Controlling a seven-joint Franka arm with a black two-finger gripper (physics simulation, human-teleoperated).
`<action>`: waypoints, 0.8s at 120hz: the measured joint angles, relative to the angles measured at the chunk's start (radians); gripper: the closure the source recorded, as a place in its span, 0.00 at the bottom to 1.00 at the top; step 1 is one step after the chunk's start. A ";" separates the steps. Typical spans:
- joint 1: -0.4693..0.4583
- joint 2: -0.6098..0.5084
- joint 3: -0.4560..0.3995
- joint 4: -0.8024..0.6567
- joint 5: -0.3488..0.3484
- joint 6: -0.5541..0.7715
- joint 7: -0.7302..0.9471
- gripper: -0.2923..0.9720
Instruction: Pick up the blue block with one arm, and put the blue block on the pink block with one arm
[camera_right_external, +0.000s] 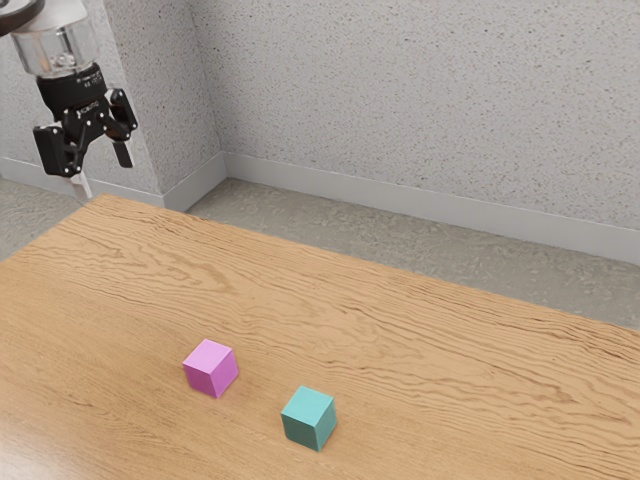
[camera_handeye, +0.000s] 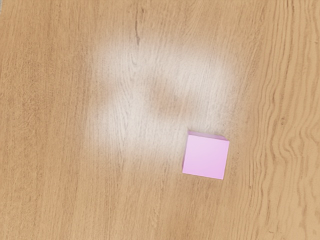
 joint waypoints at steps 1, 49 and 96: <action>0.000 0.000 0.000 0.000 0.000 0.000 0.000 0.23; -0.024 -0.006 -0.020 0.003 0.028 0.013 -0.002 0.23; -0.208 0.265 -0.158 -0.292 0.003 0.388 0.455 0.23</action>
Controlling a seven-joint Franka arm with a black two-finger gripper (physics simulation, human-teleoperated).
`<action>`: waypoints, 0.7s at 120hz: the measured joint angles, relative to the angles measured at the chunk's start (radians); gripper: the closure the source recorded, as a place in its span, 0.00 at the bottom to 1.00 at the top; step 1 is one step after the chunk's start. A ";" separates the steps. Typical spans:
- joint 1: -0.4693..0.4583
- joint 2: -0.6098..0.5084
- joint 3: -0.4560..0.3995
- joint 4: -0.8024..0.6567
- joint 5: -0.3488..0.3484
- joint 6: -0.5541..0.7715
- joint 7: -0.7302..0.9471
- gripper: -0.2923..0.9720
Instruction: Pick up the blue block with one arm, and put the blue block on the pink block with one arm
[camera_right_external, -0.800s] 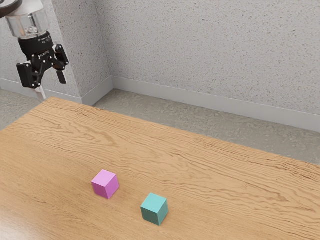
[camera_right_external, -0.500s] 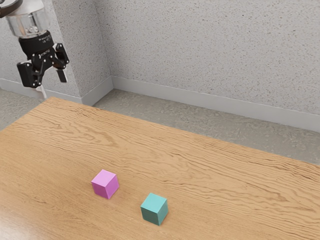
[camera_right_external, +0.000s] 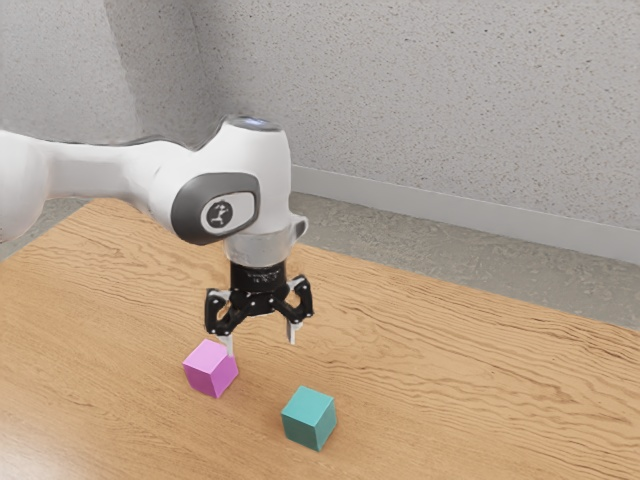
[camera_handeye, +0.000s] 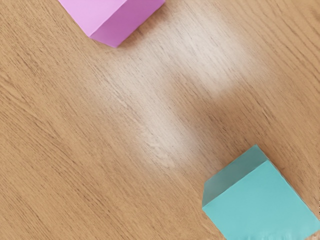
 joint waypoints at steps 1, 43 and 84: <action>-0.001 0.001 -0.005 -0.012 0.000 0.016 0.011 0.23; -0.066 0.077 -0.050 -0.122 -0.009 0.328 0.536 0.23; 0.045 0.124 -0.075 -0.204 -0.085 0.497 0.859 0.23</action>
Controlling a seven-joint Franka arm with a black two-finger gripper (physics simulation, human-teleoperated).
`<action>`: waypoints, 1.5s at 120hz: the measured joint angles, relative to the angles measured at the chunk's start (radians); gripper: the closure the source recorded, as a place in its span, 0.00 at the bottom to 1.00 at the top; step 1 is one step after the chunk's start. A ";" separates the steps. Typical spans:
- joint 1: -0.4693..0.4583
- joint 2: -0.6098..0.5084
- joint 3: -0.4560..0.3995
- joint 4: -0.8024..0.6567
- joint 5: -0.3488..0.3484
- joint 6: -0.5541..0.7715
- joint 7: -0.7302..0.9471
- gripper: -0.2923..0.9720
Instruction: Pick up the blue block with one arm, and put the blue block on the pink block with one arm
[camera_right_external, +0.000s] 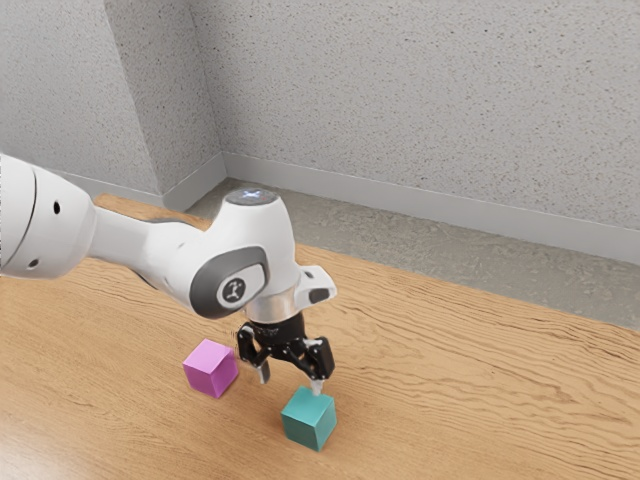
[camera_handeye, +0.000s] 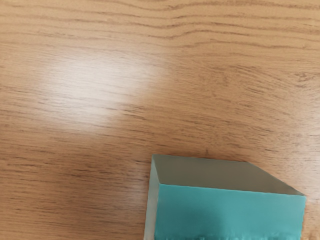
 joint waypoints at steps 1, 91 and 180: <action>-0.002 0.001 -0.001 0.000 0.000 0.002 0.006 0.23; -0.007 0.050 -0.037 -0.019 -0.084 0.114 0.288 0.24; -0.009 0.090 -0.041 -0.057 -0.096 0.164 0.285 0.25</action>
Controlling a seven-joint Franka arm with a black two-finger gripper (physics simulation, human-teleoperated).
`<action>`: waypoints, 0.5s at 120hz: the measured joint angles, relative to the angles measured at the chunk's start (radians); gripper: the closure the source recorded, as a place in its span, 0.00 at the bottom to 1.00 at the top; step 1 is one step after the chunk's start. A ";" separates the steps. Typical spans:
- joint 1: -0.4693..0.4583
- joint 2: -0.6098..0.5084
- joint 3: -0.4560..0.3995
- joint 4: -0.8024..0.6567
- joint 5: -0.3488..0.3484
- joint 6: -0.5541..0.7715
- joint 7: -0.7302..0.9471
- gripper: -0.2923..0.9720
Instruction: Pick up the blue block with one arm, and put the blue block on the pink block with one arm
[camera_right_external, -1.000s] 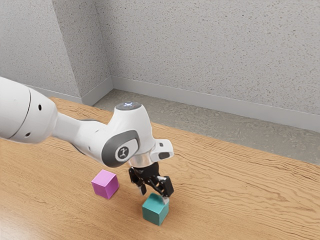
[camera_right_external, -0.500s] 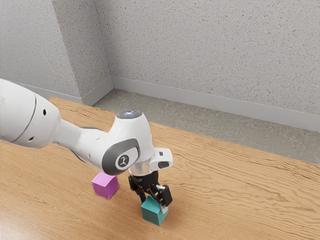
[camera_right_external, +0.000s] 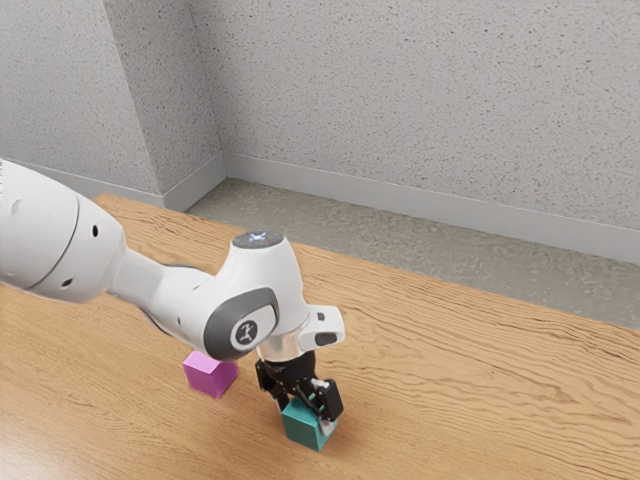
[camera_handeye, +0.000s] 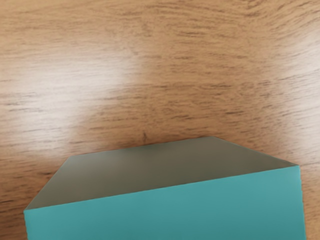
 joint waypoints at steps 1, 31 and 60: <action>0.000 0.000 0.000 0.000 0.000 0.000 0.000 0.25; 0.000 0.010 -0.009 0.001 0.002 0.012 -0.016 0.30; 0.001 -0.027 -0.009 0.002 0.066 0.021 -0.056 0.49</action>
